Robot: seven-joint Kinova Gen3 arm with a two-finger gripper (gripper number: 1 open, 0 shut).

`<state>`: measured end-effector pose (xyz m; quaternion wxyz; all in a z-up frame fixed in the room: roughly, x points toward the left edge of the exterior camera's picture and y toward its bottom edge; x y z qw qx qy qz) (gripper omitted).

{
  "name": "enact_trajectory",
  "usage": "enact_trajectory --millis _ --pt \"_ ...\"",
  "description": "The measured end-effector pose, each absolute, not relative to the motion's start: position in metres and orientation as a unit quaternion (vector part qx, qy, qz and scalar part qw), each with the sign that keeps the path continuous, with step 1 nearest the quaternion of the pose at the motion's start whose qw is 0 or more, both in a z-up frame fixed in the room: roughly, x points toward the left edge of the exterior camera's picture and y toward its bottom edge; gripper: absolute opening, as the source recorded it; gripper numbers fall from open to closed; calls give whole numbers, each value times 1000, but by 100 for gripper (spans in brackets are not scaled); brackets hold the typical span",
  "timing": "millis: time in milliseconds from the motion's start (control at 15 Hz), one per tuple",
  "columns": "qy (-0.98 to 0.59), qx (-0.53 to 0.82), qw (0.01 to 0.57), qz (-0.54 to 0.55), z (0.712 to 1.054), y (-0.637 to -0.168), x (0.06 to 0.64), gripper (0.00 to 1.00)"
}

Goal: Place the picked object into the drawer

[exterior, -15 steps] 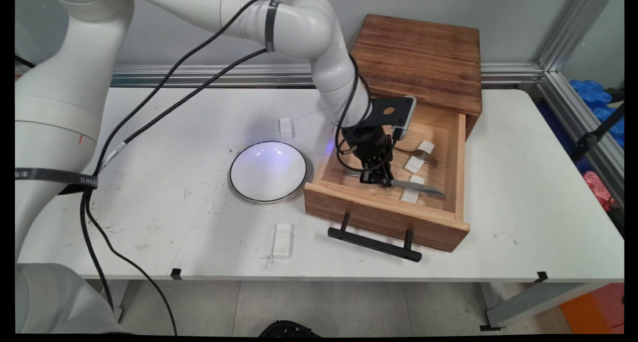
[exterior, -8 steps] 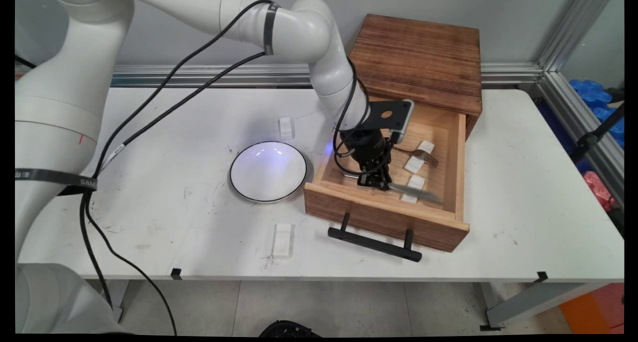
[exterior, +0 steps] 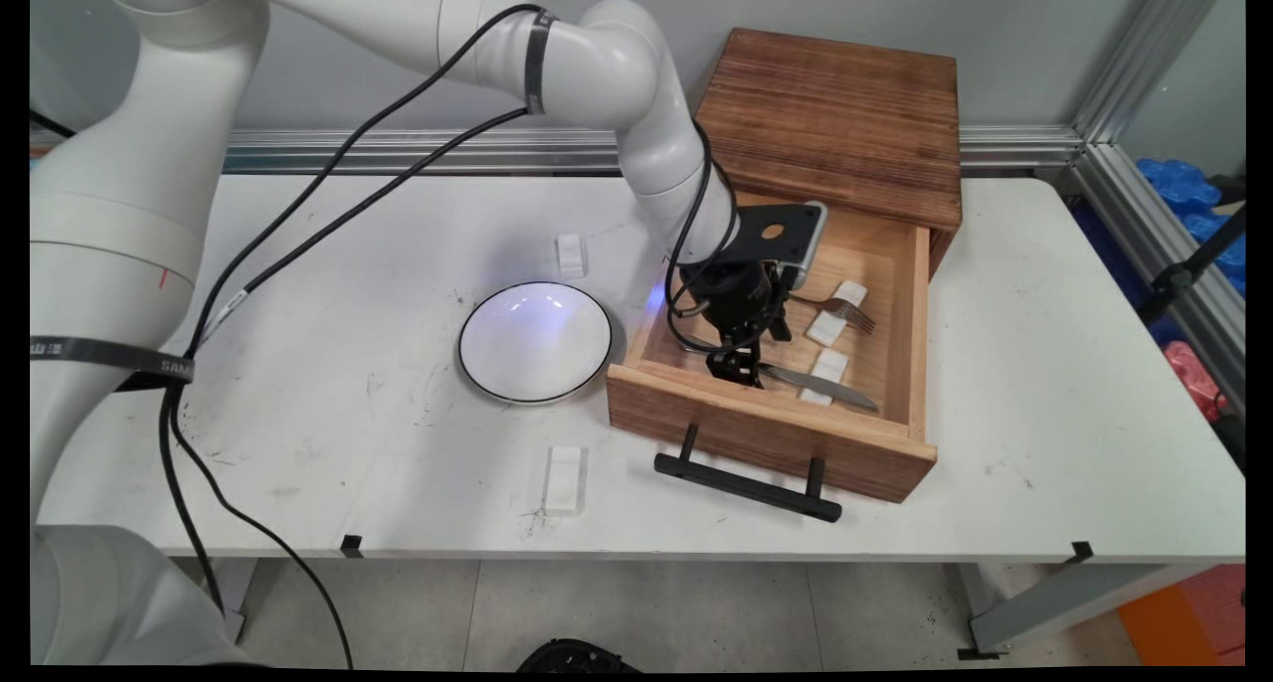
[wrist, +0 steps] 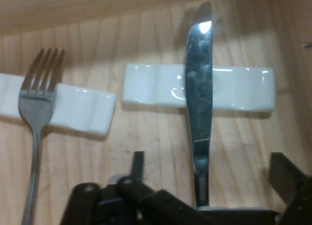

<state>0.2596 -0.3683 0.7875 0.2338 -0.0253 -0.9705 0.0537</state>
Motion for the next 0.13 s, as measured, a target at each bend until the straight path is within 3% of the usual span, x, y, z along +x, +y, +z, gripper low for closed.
enact_trajectory --millis 133 --pt "-970 -25 235 56 789 -369 260 100"
